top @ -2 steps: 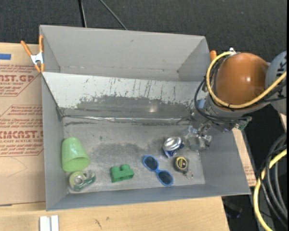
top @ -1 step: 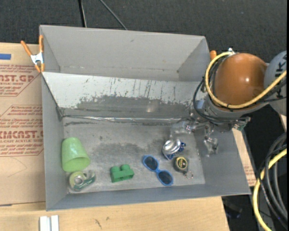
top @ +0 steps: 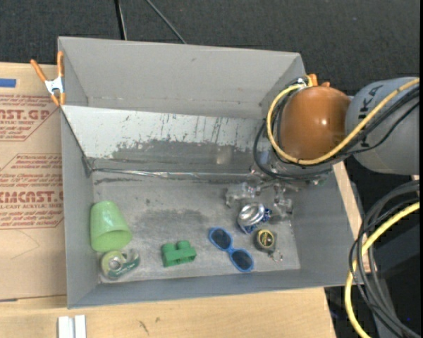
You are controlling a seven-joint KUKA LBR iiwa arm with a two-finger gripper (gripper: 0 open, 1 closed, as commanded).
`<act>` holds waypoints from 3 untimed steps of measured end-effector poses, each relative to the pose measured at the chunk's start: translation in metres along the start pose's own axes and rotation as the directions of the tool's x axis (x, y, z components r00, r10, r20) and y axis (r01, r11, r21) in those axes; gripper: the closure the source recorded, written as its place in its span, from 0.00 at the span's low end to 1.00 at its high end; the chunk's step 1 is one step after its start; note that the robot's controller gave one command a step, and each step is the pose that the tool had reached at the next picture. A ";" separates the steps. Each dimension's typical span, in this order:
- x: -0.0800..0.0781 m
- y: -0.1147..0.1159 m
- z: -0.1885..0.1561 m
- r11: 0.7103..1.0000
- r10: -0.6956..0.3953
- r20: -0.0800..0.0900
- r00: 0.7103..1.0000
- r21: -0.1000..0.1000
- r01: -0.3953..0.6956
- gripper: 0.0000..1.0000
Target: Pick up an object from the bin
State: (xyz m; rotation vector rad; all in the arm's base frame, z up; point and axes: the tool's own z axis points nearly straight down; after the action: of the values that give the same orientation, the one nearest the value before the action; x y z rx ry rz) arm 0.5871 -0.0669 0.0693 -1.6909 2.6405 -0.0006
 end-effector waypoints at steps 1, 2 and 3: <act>0.000 -0.001 -0.002 1.000 0.001 0.001 1.000 0.001 -0.001 1.00; -0.001 -0.005 -0.154 1.000 -0.029 0.000 1.000 0.007 0.029 1.00; 0.009 0.010 -0.049 0.978 -0.209 -0.002 0.978 -0.010 0.209 1.00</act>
Offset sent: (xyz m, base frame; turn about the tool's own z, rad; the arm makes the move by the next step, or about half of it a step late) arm 0.0000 0.0000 0.0000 0.0000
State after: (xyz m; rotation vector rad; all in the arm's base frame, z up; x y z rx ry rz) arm 0.5741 -0.0711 0.1178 -1.9639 2.4536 0.0088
